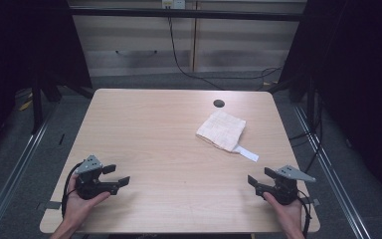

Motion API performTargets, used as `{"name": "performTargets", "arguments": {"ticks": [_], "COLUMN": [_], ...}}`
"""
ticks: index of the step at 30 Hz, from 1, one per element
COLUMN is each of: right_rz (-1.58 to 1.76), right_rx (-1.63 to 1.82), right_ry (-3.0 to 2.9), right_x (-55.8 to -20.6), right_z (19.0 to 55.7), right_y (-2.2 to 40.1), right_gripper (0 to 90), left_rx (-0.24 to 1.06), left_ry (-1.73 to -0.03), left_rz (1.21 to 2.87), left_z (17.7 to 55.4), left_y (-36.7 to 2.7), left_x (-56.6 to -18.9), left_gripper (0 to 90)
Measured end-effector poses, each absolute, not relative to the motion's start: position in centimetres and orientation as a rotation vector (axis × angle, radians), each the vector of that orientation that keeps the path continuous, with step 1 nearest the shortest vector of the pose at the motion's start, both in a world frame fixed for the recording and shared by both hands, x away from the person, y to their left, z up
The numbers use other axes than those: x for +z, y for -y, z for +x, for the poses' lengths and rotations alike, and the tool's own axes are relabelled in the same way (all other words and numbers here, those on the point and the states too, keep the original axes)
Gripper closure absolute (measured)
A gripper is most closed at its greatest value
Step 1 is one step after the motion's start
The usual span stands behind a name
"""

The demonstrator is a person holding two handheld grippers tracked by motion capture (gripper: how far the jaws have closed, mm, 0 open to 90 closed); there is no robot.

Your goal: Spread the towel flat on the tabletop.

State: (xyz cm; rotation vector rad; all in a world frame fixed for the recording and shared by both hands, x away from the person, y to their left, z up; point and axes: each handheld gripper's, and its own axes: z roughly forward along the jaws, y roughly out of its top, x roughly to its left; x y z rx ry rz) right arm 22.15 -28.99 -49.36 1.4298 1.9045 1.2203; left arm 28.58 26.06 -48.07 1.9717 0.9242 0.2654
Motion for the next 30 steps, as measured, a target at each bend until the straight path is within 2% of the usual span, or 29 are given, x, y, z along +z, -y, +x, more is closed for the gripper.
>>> {"name": "performTargets", "arguments": {"ticks": [4,6,14,17,21,27,30], "right_rz": [1.427,1.431,1.408,1.377,1.347,1.312,1.341], "right_rx": [1.268,1.266,1.288,1.315,1.322,1.286,1.238], "right_ry": [-1.891,-1.915,-1.974,-2.042,-2.116,-2.174,-2.206], "right_x": [-49.2,-49.0,-48.0,-48.1,-48.0,-47.4,-47.1], "right_z": [22.2,22.4,23.7,24.9,26.0,27.4,27.9], "right_y": [29.2,29.2,28.9,28.1,27.3,26.2,26.0], "right_gripper": [26.9,31.0,29.0,37.2,40.5,43.3,41.6], "left_rx": [0.266,0.269,0.278,0.276,0.280,0.275,0.275], "left_ry": [-0.928,-0.927,-0.937,-0.936,-0.937,-0.909,-0.907], "left_rz": [1.974,1.976,1.980,1.988,1.994,1.992,1.992], "left_z": [28.6,28.7,28.8,28.8,28.8,28.5,28.5], "left_y": [-26.0,-25.9,-25.9,-25.8,-25.7,-25.6,-25.6], "left_x": [-48.1,-48.2,-48.2,-48.3,-48.4,-48.2,-48.1], "left_gripper": [23.5,23.5,23.5,23.5,23.5,23.4,23.4]}}
